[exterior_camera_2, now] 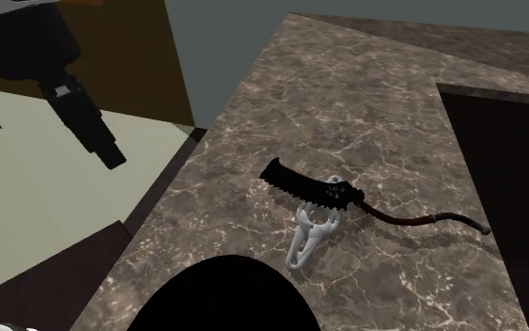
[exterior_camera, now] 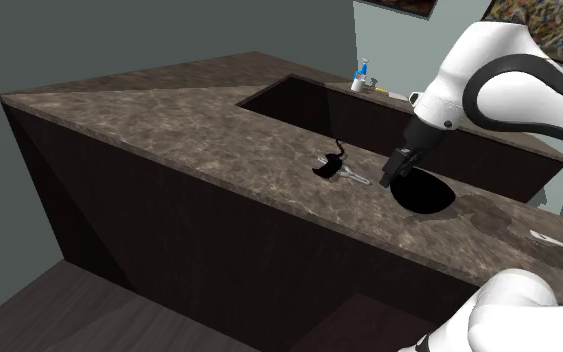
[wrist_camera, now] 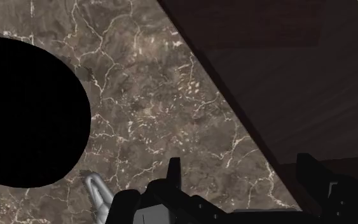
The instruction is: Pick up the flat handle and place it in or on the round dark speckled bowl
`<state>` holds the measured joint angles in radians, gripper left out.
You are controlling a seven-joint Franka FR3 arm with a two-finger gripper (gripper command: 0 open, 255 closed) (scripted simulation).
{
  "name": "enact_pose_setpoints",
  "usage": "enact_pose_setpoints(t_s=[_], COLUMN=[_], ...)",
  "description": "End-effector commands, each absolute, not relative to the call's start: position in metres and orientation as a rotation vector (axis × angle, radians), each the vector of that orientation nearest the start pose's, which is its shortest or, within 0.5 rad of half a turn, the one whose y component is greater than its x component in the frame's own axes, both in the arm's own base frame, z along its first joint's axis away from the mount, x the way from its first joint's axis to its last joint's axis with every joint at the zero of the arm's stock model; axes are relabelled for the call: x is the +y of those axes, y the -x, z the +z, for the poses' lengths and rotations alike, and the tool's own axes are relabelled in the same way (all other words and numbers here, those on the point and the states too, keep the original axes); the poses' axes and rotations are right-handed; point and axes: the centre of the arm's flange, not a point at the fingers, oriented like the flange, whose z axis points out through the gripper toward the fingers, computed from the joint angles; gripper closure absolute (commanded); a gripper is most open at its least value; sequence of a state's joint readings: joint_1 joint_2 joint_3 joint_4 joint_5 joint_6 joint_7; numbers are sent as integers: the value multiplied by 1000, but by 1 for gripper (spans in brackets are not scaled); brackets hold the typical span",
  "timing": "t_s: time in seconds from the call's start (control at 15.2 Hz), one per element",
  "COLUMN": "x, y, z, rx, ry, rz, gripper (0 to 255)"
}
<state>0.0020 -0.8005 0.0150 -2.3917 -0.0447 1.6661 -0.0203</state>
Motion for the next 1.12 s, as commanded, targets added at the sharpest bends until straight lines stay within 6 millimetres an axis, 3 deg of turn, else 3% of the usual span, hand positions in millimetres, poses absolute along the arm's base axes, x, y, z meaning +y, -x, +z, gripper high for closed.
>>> enact_pose_setpoints(t_s=[0.0,1.06], x=[2,-151], y=[-312,-451], z=[587,502], rx=[-57,-117], ry=[3195,3133], rz=[-119,-18], gripper=[0,0])
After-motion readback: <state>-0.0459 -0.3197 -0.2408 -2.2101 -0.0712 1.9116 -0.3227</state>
